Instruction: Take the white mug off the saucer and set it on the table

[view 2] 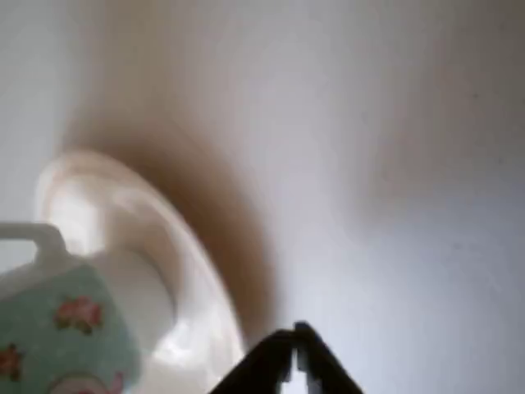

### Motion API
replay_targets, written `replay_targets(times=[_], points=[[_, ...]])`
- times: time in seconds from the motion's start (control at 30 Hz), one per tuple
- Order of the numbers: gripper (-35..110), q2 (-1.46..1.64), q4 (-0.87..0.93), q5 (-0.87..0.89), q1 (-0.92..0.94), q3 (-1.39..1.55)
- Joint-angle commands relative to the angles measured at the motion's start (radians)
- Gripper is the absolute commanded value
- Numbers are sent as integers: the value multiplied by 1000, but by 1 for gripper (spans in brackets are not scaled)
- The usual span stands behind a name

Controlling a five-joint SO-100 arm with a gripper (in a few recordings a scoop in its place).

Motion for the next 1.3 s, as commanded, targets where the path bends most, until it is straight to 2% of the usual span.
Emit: replay_targets(times=[0.0,1.17,1.27], points=[[-2,12,5,-9,-6,-2],[-2,12,5,-9,-6,-2],[-2,14,3,-34,-63,-2]])
